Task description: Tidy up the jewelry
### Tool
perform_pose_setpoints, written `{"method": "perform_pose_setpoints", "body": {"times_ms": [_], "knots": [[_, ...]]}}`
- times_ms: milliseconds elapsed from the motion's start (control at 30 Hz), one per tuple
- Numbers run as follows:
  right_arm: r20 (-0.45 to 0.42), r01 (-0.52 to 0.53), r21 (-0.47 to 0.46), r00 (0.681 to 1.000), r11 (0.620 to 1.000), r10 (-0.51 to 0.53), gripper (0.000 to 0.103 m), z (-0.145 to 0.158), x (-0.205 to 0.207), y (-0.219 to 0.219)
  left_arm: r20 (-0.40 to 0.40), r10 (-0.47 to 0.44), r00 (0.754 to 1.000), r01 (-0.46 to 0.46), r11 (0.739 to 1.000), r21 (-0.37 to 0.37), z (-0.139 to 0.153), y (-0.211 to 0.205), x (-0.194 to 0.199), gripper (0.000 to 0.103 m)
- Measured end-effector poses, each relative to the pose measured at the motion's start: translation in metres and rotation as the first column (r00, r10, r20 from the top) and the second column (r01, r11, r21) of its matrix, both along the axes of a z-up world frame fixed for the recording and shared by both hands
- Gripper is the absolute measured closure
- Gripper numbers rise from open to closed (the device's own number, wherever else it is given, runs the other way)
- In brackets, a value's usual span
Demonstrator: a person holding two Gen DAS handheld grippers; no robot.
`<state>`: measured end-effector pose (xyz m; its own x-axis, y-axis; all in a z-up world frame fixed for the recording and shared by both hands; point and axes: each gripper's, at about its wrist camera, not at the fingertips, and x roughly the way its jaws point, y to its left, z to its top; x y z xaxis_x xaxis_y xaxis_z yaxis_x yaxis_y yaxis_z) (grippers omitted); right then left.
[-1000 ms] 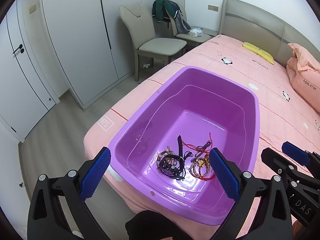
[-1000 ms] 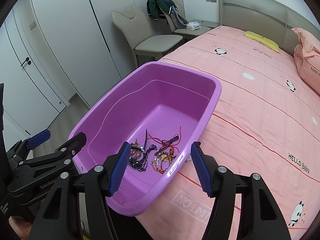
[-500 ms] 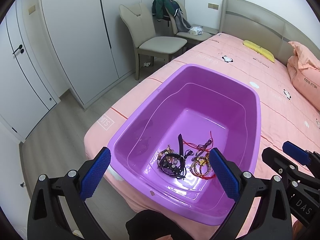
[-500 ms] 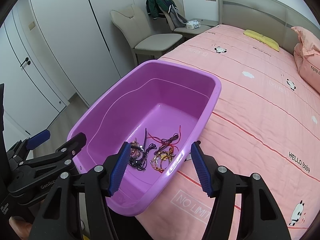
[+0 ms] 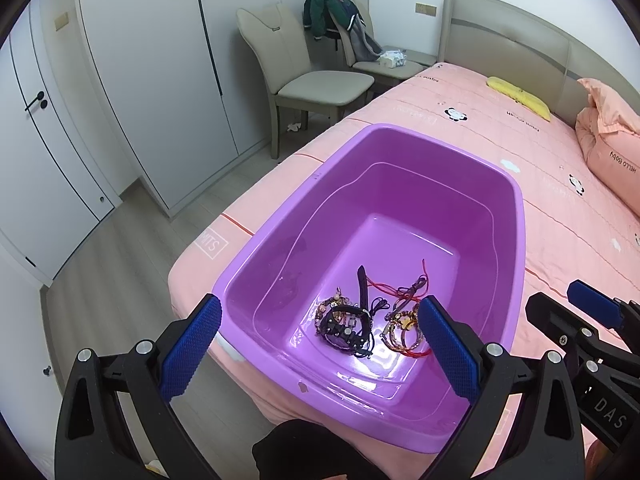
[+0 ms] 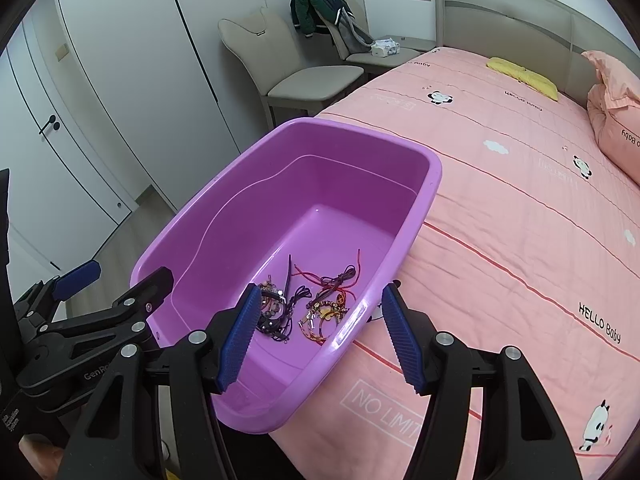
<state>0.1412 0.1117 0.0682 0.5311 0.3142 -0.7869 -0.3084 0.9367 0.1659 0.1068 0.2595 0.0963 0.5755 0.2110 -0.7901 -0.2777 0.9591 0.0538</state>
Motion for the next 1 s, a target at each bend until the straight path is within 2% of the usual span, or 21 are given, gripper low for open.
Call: {"method": "perform_pose_setpoints", "body": {"times_ms": [367,600,1000], "knots": [[-0.006,0.001,0.001,1.000,1.000,-0.001,0.043,-0.0016,0.0007,-0.0005,0.048,-0.022,0.999,0.022,1.000,0.007,0.0046,-0.0021,-0.0040,0.006],[-0.004,0.006,0.001,1.000,1.000,-0.006,0.043,-0.0016,0.0011,-0.0022,0.011,-0.014,1.000,0.014,1.000,-0.009,0.0009,-0.0018,0.0004,0.006],[-0.002,0.004,-0.001,1.000,1.000,-0.004,0.043,-0.0002,0.0008,-0.0029,-0.002,0.006,1.000,-0.006,0.999,-0.036,-0.0011,0.0041,0.0012,0.006]]}}
